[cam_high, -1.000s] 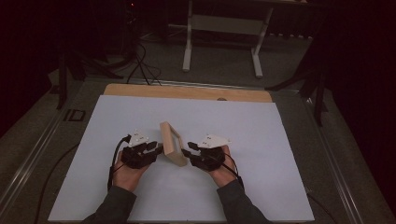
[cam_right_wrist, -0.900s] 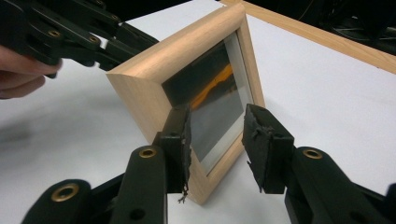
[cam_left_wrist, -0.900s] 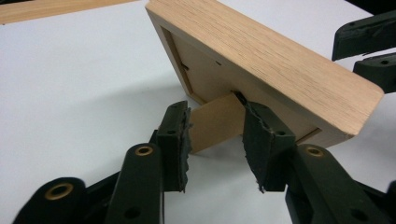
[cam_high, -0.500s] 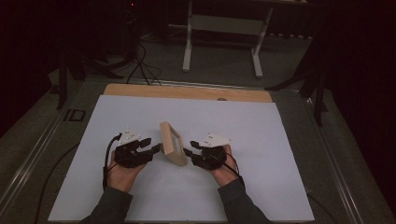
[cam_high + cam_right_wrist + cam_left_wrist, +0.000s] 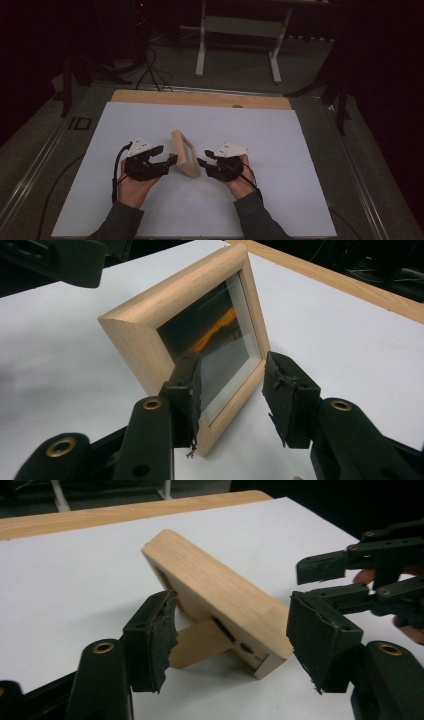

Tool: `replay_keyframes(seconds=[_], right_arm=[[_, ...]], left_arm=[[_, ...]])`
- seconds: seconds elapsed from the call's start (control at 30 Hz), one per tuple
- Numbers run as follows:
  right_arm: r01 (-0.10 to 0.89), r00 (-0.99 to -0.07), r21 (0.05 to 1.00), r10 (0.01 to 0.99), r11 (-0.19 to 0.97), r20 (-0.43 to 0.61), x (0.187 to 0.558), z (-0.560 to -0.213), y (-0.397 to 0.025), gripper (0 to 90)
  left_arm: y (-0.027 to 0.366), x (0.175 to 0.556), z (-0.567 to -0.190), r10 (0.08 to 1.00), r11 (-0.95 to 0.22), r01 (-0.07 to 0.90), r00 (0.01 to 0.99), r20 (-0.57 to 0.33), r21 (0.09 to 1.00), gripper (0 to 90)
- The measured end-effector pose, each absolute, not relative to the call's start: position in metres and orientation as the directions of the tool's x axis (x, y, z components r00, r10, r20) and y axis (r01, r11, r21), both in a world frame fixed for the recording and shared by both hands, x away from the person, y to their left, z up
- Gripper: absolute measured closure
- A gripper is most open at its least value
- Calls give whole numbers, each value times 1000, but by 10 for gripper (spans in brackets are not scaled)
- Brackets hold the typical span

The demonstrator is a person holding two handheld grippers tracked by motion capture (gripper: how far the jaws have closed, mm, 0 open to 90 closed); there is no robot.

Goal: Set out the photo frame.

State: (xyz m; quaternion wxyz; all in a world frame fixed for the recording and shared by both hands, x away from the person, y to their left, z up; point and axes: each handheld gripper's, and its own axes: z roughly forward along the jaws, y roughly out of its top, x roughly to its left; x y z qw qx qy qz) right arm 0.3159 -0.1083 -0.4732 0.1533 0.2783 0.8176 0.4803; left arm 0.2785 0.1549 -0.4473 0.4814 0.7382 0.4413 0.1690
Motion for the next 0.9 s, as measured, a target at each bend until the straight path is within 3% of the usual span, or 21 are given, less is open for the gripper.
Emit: replay_keyframes(seconds=[0.3,0.9], right_arm=[[307,-793,873,609,378,15,317,-472,-111,578],[311,-788,876,615,368,22,318,-471,-113,572]], left_arm=[[142,279,-450,810,-129,498,552,-199,857,294],[119,290,-463,836,-164,526,523,-165,834,229]])
